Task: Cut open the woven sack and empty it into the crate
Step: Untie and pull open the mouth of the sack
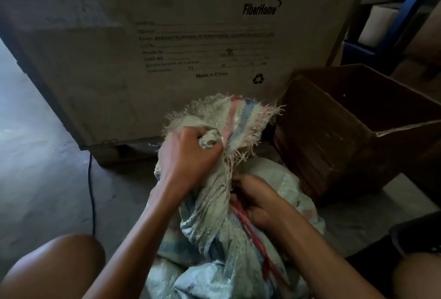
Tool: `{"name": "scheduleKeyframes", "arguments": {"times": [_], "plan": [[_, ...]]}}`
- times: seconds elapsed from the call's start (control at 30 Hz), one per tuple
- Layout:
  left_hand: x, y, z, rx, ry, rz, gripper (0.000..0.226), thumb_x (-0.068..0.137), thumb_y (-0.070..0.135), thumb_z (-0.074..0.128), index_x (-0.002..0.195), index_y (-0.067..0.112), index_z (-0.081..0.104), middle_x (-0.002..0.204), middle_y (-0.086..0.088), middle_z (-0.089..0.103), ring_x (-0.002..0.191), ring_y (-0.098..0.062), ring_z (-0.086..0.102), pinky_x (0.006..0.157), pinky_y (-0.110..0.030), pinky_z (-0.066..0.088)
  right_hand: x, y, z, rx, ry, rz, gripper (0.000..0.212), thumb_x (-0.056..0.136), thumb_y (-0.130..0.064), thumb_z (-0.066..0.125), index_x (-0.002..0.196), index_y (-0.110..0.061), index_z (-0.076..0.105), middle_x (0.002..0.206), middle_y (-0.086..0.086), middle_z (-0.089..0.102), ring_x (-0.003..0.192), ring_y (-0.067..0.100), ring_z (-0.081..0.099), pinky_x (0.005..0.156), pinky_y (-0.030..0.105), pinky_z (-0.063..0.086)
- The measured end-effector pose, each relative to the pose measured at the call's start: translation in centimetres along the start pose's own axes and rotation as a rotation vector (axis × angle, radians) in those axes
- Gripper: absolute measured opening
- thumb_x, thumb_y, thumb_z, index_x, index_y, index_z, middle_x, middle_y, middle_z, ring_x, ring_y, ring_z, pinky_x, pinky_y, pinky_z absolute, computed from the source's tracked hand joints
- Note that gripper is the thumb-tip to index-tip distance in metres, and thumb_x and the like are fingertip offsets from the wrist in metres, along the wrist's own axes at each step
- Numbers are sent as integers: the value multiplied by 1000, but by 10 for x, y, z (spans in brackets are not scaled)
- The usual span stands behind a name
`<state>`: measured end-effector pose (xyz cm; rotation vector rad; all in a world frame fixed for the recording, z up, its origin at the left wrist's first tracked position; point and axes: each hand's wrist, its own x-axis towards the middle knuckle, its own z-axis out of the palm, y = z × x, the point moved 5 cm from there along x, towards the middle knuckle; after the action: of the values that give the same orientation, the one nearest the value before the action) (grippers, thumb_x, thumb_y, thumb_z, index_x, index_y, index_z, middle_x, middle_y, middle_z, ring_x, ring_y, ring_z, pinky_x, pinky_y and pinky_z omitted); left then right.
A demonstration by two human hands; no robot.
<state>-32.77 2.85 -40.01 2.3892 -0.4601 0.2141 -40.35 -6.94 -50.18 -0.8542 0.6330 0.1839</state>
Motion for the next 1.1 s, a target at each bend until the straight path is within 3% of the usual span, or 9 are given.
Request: {"name": "scheduleKeyframes", "arguments": {"times": [0.1, 0.17, 0.4, 0.53, 0.67, 0.8, 0.9, 1.0, 1.1], "plan": [[10, -24, -9, -230, 73, -128, 30, 77, 45, 76, 94, 21, 81, 85, -1, 80, 89, -20, 75, 74, -34, 57, -6, -20, -1, -52, -11, -143, 35, 100, -42, 48, 93, -14, 68, 71, 5, 73, 56, 16, 67, 66, 30, 55], [12, -33, -5, -498, 14, -200, 26, 79, 41, 79, 92, 19, 82, 80, 3, 80, 81, -14, 76, 80, -41, 63, -15, -28, 5, -191, -37, -235, 37, 93, -49, 57, 102, -16, 72, 85, 3, 77, 71, 19, 72, 67, 28, 55], [14, -30, 0, -888, -35, -221, 18, 91, 30, 74, 92, 13, 78, 89, -7, 81, 85, -23, 78, 78, -39, 63, -12, -48, -9, -94, 263, -496, 18, 94, -12, 64, 112, -13, 63, 103, 15, 75, 79, 24, 73, 64, 34, 60], [12, -38, -2, -872, 44, -216, 25, 93, 34, 72, 90, 8, 73, 90, -13, 78, 80, -22, 73, 72, -48, 62, -11, -73, -30, 21, 356, -577, 25, 93, 0, 62, 117, -6, 62, 106, 18, 72, 92, 31, 68, 86, 50, 56], [28, -75, -27, -1034, 206, -421, 14, 94, 24, 70, 85, 14, 69, 71, -1, 74, 60, -9, 72, 51, -21, 57, -32, -111, -68, 181, 414, -597, 26, 94, -1, 57, 112, -17, 63, 96, 10, 68, 70, 17, 65, 60, 30, 60], [35, -99, -12, -732, -37, -466, 38, 92, 52, 66, 100, 15, 69, 88, -6, 78, 72, -13, 73, 58, -23, 57, -47, -112, -61, 38, 229, -558, 18, 97, -12, 57, 109, -20, 68, 90, 3, 76, 71, 16, 73, 58, 27, 61], [25, -93, 9, -216, -240, -409, 87, 83, 67, 65, 138, 5, 41, 126, -22, 66, 113, -37, 64, 94, -45, 53, -43, -98, -40, 25, 110, -533, 29, 96, -15, 59, 123, -24, 65, 100, 3, 79, 87, 19, 76, 71, 32, 62], [16, -63, -1, 379, -45, -133, 51, 98, 38, 54, 139, 8, 46, 131, -25, 55, 125, -42, 49, 101, -50, 40, -39, -94, -25, -9, 60, -602, 52, 90, -1, 63, 136, -25, 54, 116, 7, 74, 108, 28, 70, 82, 37, 61], [17, -35, -10, -90, 5, 59, 33, 100, 40, 48, 97, 23, 76, 106, -8, 73, 105, -28, 64, 88, -39, 49, -37, -88, -14, -93, 0, -637, 68, 86, 9, 64, 141, -28, 48, 128, 4, 68, 107, 20, 71, 76, 30, 61]]}}
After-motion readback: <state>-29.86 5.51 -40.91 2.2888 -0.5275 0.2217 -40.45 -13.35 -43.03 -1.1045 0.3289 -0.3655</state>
